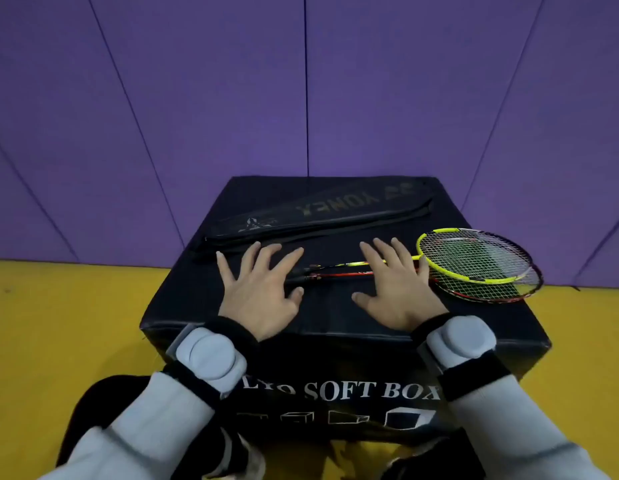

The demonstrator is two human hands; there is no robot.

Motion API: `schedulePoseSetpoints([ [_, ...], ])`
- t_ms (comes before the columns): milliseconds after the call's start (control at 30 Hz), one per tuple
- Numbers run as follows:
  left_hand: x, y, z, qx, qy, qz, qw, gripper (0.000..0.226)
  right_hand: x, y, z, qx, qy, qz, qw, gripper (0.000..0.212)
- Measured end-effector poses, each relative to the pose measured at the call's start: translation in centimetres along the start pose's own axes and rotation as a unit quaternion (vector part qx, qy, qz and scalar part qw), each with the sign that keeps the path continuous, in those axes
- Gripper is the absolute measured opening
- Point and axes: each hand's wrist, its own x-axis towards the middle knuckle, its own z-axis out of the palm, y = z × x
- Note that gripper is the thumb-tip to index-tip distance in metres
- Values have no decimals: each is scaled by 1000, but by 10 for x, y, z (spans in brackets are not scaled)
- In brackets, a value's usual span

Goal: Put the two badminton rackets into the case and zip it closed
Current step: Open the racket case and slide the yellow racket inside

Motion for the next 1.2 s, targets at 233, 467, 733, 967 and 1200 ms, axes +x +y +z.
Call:
schedulePoseSetpoints([
  [233, 42, -28, 42, 20, -17, -8, 1000, 60, 48, -6, 45, 49, -60, 35, 996, 80],
  [467, 78, -52, 87, 5, 69, 50, 996, 46, 103, -11, 81, -62, -64, 42, 995, 66],
  [733, 74, -59, 121, 58, 223, 86, 969, 34, 89, 3, 106, 42, 91, 2, 995, 51],
  [967, 75, -59, 122, 48, 242, 87, 965, 34, 86, -7, 102, 48, 129, -42, 990, 45],
  [1200, 75, -61, 123, 49, 240, 91, 965, 35, 88, -23, 109, 61, 140, -59, 986, 38],
])
